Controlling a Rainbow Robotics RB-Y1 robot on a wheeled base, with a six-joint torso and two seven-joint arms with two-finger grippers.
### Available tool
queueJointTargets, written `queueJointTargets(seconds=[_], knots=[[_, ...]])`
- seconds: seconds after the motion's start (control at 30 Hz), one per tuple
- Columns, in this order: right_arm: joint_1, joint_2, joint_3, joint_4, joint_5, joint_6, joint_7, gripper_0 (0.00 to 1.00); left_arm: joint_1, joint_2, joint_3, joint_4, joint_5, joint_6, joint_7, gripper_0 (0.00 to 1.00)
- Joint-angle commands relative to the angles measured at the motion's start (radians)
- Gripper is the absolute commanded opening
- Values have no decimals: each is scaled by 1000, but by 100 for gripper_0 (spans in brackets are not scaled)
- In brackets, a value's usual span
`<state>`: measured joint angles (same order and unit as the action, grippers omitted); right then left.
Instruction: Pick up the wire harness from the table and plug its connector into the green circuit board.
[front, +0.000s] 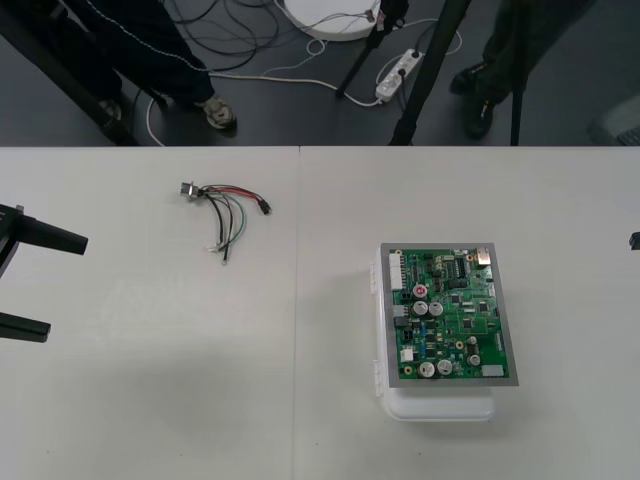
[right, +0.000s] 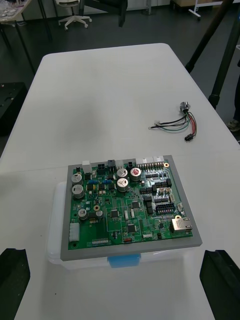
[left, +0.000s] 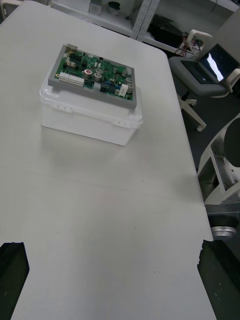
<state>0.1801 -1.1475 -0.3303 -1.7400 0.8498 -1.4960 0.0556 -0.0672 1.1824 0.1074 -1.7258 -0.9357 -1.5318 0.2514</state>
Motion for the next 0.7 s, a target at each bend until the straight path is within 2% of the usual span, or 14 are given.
queueJointTargets(seconds=[0.03,0.7], knots=[[10,-43,-30,-9,5,0,-17,100,14,26,9,-1,15,-39,17,100],[10,-43,-30,-9,5,0,-17,100,14,26,9,-1,15,-39,17,100]])
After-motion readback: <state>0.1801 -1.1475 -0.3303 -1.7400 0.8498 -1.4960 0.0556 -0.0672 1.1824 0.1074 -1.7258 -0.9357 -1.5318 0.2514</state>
